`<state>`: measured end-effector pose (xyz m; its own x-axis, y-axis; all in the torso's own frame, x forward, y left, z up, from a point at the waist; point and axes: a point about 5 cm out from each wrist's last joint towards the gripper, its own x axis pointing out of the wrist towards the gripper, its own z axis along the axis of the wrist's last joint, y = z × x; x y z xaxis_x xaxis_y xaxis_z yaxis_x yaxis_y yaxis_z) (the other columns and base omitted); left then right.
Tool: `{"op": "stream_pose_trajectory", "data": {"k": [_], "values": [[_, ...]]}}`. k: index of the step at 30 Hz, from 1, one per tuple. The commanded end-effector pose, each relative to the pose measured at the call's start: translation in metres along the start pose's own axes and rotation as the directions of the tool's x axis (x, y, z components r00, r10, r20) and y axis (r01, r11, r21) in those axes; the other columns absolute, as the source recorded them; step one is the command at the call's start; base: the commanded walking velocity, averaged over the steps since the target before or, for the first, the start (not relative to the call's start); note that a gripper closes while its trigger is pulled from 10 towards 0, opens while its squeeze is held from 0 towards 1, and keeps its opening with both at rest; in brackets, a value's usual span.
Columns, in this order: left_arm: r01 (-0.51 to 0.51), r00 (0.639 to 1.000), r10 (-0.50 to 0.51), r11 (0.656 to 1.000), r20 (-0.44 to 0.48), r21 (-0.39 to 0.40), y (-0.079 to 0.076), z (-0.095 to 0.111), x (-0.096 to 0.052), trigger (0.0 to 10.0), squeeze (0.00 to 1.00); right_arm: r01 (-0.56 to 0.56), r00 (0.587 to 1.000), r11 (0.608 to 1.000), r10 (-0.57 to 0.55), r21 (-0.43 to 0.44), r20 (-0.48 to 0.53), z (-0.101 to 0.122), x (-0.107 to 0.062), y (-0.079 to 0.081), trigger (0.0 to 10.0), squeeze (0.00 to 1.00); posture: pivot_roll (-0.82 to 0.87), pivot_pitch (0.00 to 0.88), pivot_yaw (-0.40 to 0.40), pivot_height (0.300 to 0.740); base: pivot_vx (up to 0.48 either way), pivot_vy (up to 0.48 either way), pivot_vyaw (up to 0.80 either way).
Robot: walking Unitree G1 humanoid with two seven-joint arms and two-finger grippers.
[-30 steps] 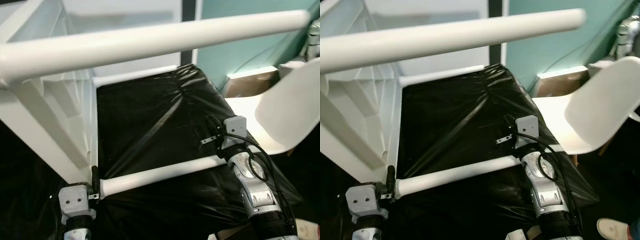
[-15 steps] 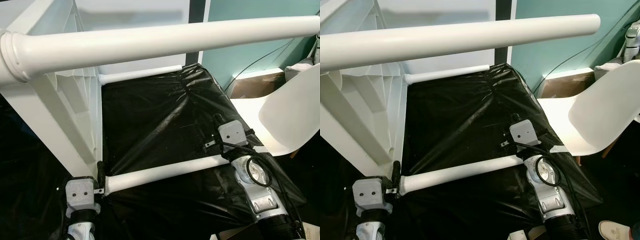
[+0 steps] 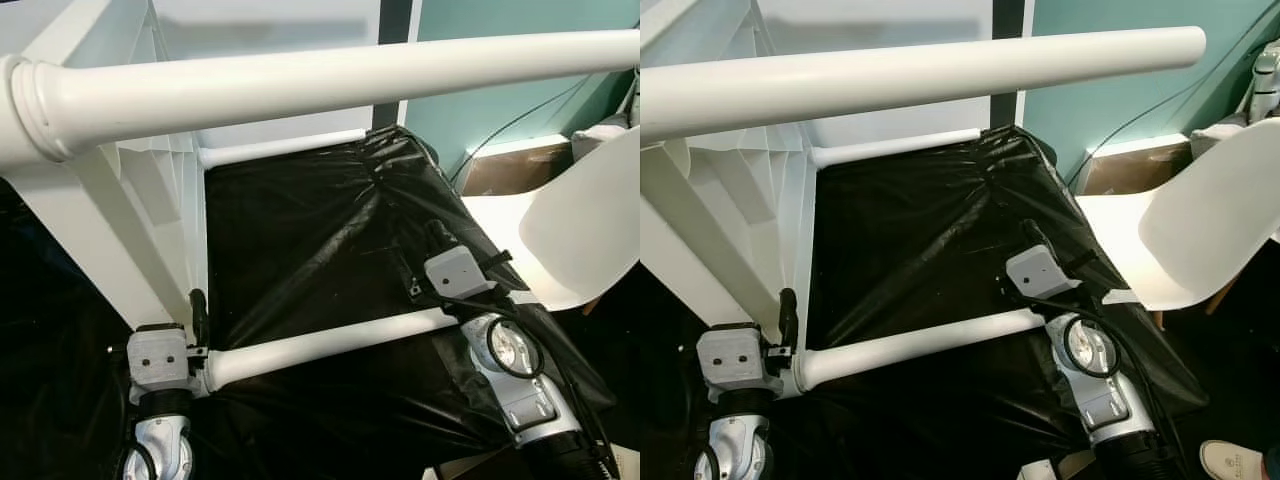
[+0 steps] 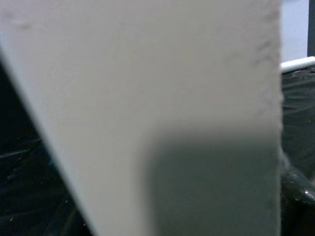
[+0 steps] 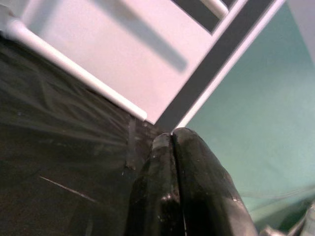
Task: Building children table
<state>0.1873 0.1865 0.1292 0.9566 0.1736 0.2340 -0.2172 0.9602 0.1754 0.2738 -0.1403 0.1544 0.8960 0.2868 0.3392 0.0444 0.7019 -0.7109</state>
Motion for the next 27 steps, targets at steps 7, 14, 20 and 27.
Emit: {"op": "stream_pose_trajectory", "data": {"k": [7,14,20,27], "values": [[0.118,0.992,-0.117,0.993,-0.049,0.002,0.006,0.007,-0.041,10.0,0.00,-0.029,0.999,0.998,0.031,-0.063,0.034,-0.002,-0.006,-0.002,10.0,0.00,0.13,0.006,0.037,0.740,0.000,0.000,0.00],[0.144,0.988,-0.144,0.990,-0.050,0.006,0.004,0.016,-0.051,10.0,0.00,-0.045,0.998,0.997,0.047,-0.068,0.028,-0.005,-0.006,0.004,10.0,0.00,0.16,0.007,0.027,0.740,0.000,0.000,0.00],[0.078,0.990,-0.074,0.997,-0.119,0.028,0.017,0.011,-0.066,10.0,0.00,-0.068,0.997,0.996,0.070,-0.062,0.034,-0.004,-0.007,0.011,10.0,0.00,0.18,0.003,0.024,0.740,0.000,0.000,0.00],[-0.025,0.984,0.035,0.998,-0.172,0.062,0.044,0.002,-0.073,10.0,1.00,-0.078,0.996,0.995,0.080,-0.057,0.033,-0.006,-0.005,0.014,10.0,0.00,0.19,0.002,0.023,0.740,0.000,0.000,0.00]]}}
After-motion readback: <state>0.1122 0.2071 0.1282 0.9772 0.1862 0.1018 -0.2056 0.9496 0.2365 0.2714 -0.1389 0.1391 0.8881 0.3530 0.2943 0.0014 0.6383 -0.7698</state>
